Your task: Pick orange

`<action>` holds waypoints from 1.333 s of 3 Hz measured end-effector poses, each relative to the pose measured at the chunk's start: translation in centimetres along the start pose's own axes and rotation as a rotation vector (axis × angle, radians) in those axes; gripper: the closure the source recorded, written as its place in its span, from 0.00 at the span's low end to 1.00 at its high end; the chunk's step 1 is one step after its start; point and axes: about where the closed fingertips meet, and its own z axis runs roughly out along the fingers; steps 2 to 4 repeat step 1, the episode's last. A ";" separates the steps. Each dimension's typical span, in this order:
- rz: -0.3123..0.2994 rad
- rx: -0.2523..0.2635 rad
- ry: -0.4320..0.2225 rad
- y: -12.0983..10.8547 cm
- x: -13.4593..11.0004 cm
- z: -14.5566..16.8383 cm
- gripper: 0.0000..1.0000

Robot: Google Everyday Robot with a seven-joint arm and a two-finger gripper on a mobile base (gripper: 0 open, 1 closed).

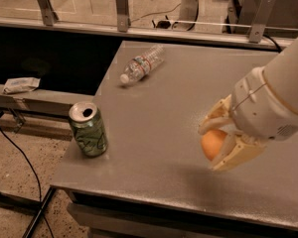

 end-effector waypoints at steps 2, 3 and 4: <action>-0.010 0.013 -0.002 -0.3 -0.4 -0.4 1.00; -0.010 0.013 -0.002 -0.3 -0.4 -0.4 1.00; -0.010 0.013 -0.002 -0.3 -0.4 -0.4 1.00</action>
Offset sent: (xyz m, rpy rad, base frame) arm 0.0000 0.0000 0.0000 0.0000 0.0000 0.0000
